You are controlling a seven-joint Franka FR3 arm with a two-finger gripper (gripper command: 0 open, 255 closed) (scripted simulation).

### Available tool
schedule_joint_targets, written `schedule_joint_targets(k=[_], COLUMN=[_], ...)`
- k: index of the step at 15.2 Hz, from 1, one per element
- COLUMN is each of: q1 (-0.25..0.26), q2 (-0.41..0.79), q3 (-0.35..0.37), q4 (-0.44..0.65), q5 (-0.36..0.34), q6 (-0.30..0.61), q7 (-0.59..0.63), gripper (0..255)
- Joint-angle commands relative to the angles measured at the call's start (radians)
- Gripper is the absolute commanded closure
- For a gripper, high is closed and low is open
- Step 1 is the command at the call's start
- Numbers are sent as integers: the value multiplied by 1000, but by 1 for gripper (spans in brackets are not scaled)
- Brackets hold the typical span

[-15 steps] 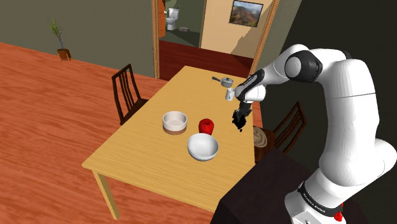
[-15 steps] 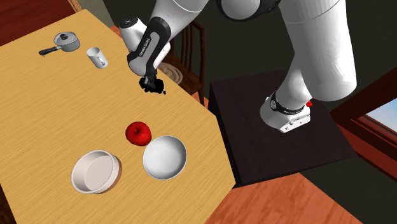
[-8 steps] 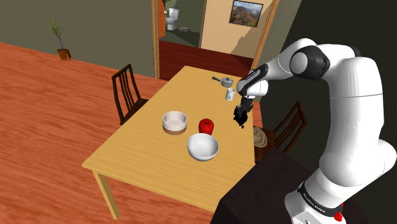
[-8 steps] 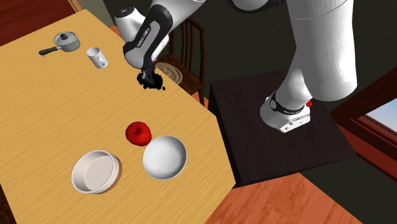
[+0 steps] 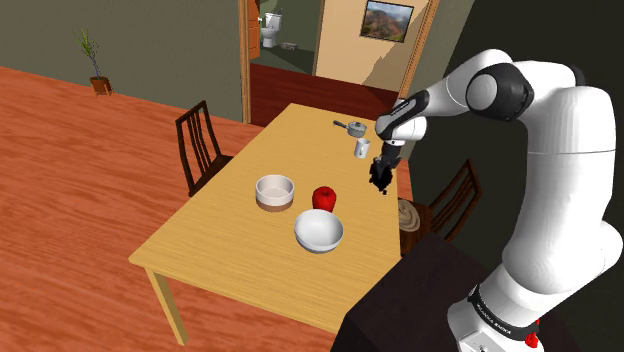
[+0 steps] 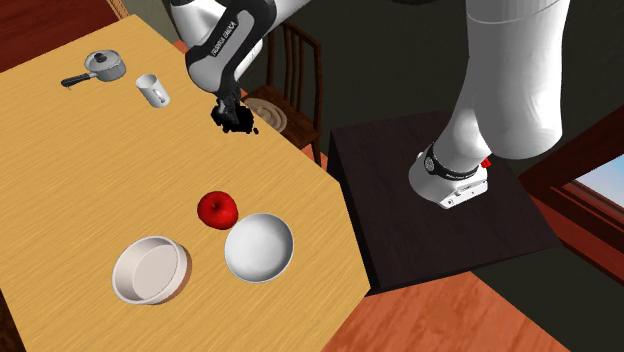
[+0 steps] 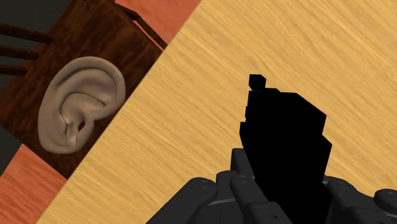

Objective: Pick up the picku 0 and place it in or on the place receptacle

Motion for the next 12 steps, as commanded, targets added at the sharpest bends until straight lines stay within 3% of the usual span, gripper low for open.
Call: schedule_joint_targets(k=[1, 12], q1=[4, 17], q2=[-21, -116], q3=[-4, -21], q4=[-2, 15], q5=[-6, -35], q6=[-19, -129], q7=[4, 22], gripper=[255, 255])
